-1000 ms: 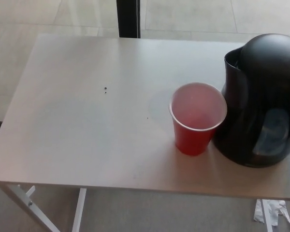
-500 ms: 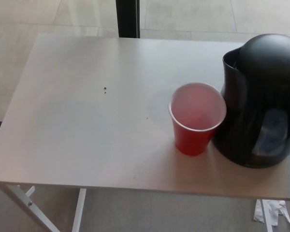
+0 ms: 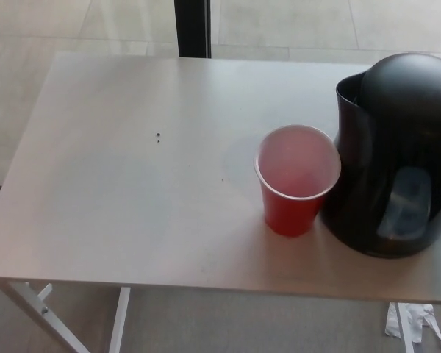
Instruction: The robot uses its right hand to lift up a kettle kept on the middle of the desk by its handle and tilt it into a glass kept next to it to pour out water
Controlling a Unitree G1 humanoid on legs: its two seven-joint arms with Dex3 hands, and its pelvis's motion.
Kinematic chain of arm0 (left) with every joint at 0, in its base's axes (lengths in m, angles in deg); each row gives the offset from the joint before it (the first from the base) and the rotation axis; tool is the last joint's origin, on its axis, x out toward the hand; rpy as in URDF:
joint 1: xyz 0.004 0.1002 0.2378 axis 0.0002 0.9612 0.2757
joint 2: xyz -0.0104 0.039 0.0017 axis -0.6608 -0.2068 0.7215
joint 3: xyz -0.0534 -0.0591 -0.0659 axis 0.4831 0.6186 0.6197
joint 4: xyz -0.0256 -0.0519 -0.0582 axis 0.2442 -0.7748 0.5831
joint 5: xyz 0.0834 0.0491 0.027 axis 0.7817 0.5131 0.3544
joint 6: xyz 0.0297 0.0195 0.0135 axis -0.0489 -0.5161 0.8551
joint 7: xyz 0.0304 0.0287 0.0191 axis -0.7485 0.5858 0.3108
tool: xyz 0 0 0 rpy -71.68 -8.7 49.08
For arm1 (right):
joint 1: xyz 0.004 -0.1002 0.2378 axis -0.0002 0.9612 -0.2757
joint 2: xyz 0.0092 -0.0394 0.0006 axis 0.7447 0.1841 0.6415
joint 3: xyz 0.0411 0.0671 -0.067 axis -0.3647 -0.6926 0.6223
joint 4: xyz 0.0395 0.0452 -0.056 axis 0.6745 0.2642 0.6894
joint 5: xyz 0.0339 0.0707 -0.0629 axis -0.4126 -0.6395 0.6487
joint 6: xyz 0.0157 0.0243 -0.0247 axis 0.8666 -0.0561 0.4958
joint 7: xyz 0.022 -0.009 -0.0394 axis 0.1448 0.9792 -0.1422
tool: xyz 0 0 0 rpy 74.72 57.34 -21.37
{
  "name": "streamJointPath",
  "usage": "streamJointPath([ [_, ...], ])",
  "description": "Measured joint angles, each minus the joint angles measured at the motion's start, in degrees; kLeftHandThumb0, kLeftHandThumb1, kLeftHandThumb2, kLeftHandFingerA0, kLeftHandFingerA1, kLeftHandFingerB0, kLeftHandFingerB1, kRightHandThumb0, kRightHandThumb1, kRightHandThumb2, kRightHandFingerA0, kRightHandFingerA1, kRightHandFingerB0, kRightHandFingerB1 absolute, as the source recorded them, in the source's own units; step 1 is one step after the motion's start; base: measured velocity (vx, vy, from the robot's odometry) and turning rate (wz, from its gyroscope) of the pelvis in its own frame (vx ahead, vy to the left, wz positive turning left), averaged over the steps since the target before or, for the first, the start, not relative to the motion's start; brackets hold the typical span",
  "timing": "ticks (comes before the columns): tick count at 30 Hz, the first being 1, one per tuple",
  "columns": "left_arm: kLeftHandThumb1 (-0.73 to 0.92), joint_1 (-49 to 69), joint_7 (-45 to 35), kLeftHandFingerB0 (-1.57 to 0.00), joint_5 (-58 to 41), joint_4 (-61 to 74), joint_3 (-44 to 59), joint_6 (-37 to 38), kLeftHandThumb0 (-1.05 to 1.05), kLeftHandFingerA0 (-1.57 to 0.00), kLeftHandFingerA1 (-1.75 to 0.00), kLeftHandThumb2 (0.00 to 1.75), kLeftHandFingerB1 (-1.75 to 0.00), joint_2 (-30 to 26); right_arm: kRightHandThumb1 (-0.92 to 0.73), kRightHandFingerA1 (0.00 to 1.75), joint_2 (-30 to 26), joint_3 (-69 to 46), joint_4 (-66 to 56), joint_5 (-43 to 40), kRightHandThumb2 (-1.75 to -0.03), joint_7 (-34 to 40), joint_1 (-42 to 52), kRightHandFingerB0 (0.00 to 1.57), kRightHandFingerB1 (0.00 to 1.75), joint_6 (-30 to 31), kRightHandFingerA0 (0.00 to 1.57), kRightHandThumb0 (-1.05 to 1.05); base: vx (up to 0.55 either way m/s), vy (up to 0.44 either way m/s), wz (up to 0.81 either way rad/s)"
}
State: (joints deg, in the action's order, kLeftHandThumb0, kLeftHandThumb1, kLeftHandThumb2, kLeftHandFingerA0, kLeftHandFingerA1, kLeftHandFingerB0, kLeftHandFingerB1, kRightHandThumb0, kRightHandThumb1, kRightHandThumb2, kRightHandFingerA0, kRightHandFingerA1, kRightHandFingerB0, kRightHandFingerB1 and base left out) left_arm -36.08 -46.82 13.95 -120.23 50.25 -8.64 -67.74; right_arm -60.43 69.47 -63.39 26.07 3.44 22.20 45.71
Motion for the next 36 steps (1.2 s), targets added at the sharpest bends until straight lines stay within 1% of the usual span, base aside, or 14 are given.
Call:
streamJointPath([
  [7,0.78,0.04,0.01,-0.33,-0.06,-0.01,0.01,-0.85,-0.7,-0.52,-0.49,0.63,-0.39,-0.11,-0.45,1.73,0.87,0.22,-1.1,2.31,-1.27,4.99,-4.83,0.82,1.58,-3.04,0.91,-0.08,0.0,0.0,0.0],
  [8,0.6,0.03,0.0,-0.29,-0.06,-0.01,0.01,-0.96,-0.68,-0.45,-0.6,0.97,-0.52,-0.12,-0.47,1.73,0.4,0.74,-0.92,2.94,-1.26,5.34,-5.48,0.81,1.57,-3.49,0.9,-0.06,0.0,0.0,0.0],
  [11,0.77,0.03,0.0,-0.33,-0.1,0.1,0.07,-1.36,-0.69,-0.52,-0.49,0.63,-0.39,-0.13,-0.49,1.4,-0.92,1.93,0.17,4.25,-1.16,5.78,-7.34,1.02,1.28,-5.08,1.21,-0.06,0.0,0.0,0.0],
  [12,0.76,0.0,0.0,-0.33,-0.11,0.08,0.09,-1.38,-0.72,-0.51,-0.47,0.64,-0.39,-0.13,-0.5,1.67,-1.1,2.12,0.85,4.49,-1.17,5.79,-8.06,0.86,1.51,-5.78,0.93,-0.04,0.0,0.0,0.0],
  [17,0.61,0.08,0.01,-0.28,-0.15,-0.17,0.14,-1.39,-0.7,-0.45,-0.59,0.99,-0.52,-0.14,-0.48,1.72,-2.04,2.68,3.92,5.11,-1.19,5.16,-11.25,0.8,1.58,-8.03,0.88,-0.11,0.0,0.0,0.0],
  [18,0.77,0.15,0.05,-0.33,-0.15,-0.08,0.14,-1.39,-0.71,-0.51,-0.48,0.63,-0.39,-0.14,-0.48,1.75,-2.47,2.89,3.98,5.39,-1.19,5.07,-11.85,0.78,1.61,-8.06,0.87,-0.1,0.0,0.0,0.0],
  [19,0.61,0.23,0.08,-0.27,-0.15,-0.02,0.14,-1.39,-0.71,-0.45,-0.6,0.99,-0.51,-0.14,-0.5,1.75,-2.88,3.13,3.98,5.7,-1.18,4.94,-12.47,0.77,1.62,-8.07,0.87,-0.12,0.0,0.0,0.0],
  [22,0.77,0.35,0.15,-0.33,-0.18,0.01,0.17,-1.39,-0.71,-0.5,-0.47,0.64,-0.39,-0.14,-0.53,1.75,-3.33,3.53,3.94,6.08,-1.09,4.58,-13.5,0.72,1.64,-8.07,0.87,-0.15,0.0,0.0,0.0],
  [23,0.6,0.41,0.17,-0.27,-0.18,0.0,0.17,-1.39,-0.71,-0.44,-0.59,0.99,-0.51,-0.13,-0.54,1.75,-3.52,3.91,3.8,6.4,-1.1,4.38,-13.75,0.72,1.64,-8.06,0.86,-0.14,0.0,0.0,0.0],
  [24,0.77,0.44,0.17,-0.32,-0.18,-0.02,0.17,-1.39,-0.72,-0.52,-0.48,0.63,-0.38,-0.14,-0.51,1.75,-3.8,4.29,3.76,6.73,-1.16,4.16,-14.01,0.73,1.63,-8.06,0.86,-0.1,0.0,0.0,0.0],
  [29,0.78,0.5,0.28,-0.33,-0.18,-0.08,0.17,-1.39,-0.72,-0.52,-0.48,0.64,-0.39,-0.15,-0.39,1.74,-5.12,5.11,3.85,7.4,-1.35,3.04,-14.91,0.74,1.57,-8.08,0.86,-0.09,0.0,0.0,0.0],
  [31,0.61,0.57,0.4,-0.29,-0.18,-0.04,0.17,-1.38,-0.72,-0.45,-0.59,0.99,-0.51,-0.16,-0.42,1.72,-5.61,5.57,4.42,7.61,-1.3,2.59,-15.54,0.77,1.56,-8.21,0.86,-0.08,0.0,0.0,0.0],
  [32,0.77,0.51,0.48,-0.34,-0.17,-0.12,0.17,-1.38,-0.71,-0.53,-0.48,0.64,-0.39,-0.16,-0.43,1.71,-5.78,5.75,4.79,7.67,-1.26,2.37,-15.88,0.78,1.55,-8.38,0.87,-0.11,0.0,0.0,0.0],
  [36,0.77,0.04,0.61,-0.34,-0.2,-0.3,0.2,-1.47,-0.69,-0.54,-0.48,0.64,-0.38,-0.23,-0.48,1.69,-6.8,6.49,6.73,7.9,-1.23,1.3,-17.47,0.81,1.49,-9.57,0.9,-0.14,0.0,0.0,0.0],
])
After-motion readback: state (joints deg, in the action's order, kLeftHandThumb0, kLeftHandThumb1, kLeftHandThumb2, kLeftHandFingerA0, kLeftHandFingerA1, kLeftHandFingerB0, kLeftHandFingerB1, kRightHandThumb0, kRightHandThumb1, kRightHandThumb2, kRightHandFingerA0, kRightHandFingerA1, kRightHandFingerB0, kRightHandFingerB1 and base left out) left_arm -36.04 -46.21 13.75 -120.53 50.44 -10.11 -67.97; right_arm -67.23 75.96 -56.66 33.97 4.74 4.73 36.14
